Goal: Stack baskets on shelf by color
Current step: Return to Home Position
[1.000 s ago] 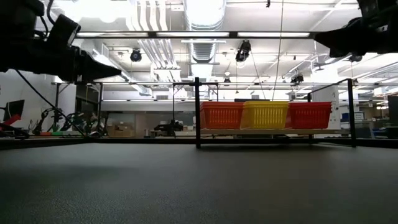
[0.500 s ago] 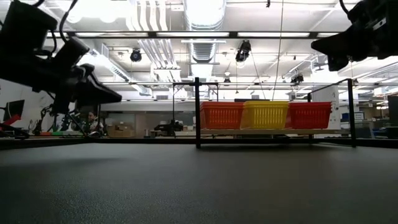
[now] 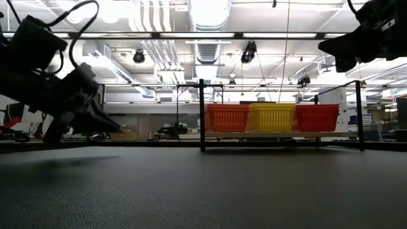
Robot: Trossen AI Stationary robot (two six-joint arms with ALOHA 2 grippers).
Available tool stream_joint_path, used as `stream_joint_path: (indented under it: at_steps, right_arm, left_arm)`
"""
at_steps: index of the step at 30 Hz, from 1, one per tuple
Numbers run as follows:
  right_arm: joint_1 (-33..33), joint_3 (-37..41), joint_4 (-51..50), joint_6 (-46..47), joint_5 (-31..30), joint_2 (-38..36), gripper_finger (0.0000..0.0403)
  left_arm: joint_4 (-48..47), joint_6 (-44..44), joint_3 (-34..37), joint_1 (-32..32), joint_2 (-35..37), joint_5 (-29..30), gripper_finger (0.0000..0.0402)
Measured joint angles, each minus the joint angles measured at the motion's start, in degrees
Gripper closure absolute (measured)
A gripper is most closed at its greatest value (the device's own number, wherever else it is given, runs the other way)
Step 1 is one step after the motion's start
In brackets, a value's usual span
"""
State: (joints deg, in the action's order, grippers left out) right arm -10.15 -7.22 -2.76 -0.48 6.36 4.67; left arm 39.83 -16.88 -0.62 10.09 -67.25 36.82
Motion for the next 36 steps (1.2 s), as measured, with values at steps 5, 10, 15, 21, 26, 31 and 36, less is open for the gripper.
stream_joint_path:
  at_steps: [5,10,15,21,26,31,36]
  right_arm:
    - [0.0,0.0,0.0,0.01,0.01,0.0,0.0394]
    - [0.0,0.0,0.0,0.02,-0.01,0.0,0.0394]
    - [0.0,0.0,0.01,0.03,-0.01,0.0,0.0394]
    - [0.0,0.0,0.0,0.01,-0.01,0.0,0.0394]
    - [0.0,0.0,0.0,-0.01,0.01,0.0,0.0394]
    - [0.0,0.0,0.01,0.02,-0.01,0.0,0.0394]
    - [0.0,0.0,0.0,0.01,-0.01,0.0,0.0394]
  left_arm:
    - [0.0,0.0,0.0,0.0,-4.32,0.0,0.038]
    - [1.11,0.42,-0.22,0.0,-7.83,0.04,0.038]
    - [0.92,0.42,-0.22,0.0,-8.94,0.04,0.038]
    - [2.86,-0.07,-0.11,0.02,-8.54,0.0,0.038]
    - [6.72,-0.37,-0.11,0.01,-8.68,0.01,0.038]
    - [7.34,-0.27,-0.11,0.0,-8.67,0.04,0.038]
    - [7.53,-0.13,-0.11,0.0,-8.67,0.04,0.038]
